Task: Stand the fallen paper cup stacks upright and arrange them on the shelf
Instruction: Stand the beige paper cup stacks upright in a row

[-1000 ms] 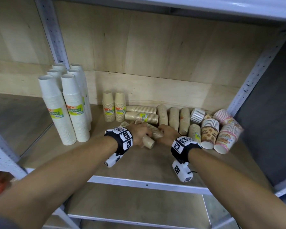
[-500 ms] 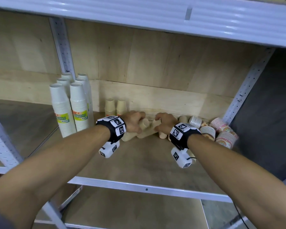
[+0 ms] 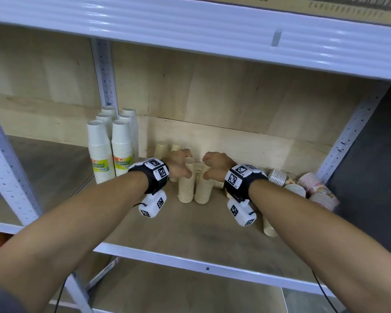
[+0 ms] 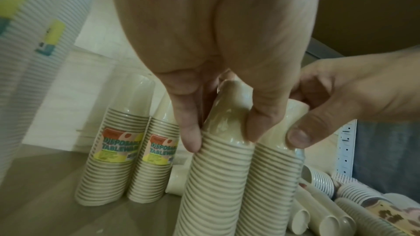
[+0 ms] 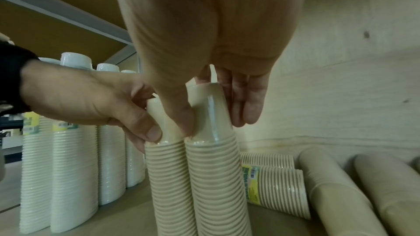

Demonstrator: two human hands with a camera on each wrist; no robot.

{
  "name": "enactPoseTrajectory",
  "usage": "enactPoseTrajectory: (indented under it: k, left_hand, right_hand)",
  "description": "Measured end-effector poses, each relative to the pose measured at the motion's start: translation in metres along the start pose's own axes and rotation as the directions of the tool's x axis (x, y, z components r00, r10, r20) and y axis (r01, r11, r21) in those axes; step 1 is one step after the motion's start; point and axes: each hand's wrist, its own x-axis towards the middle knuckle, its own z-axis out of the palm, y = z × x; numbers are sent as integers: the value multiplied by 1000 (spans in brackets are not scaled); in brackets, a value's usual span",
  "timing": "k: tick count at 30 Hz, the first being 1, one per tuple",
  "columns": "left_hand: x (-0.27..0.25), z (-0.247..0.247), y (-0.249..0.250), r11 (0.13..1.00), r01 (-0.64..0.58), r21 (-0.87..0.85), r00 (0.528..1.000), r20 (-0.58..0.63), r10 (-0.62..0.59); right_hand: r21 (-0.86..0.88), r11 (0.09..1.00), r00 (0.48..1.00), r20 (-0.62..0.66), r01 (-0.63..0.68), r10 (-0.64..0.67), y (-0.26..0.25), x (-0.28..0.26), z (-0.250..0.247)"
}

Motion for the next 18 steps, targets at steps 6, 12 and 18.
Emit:
enactPoseTrajectory:
  k: [6, 12, 18]
  left_hand:
    - [5, 3, -6, 1000, 4, -15, 1000, -1, -4]
    - [12, -7, 4, 999, 10, 48, 997, -72, -7]
    - [16, -12, 16, 993, 5, 115, 992, -125, 9]
  right_hand:
    - [20, 1000, 1000, 11, -13, 13, -2, 4, 7]
    - [-3, 997, 994, -83, -77, 77, -4, 8, -2]
    - [-44, 994, 993, -68, -103, 100, -9, 11, -7]
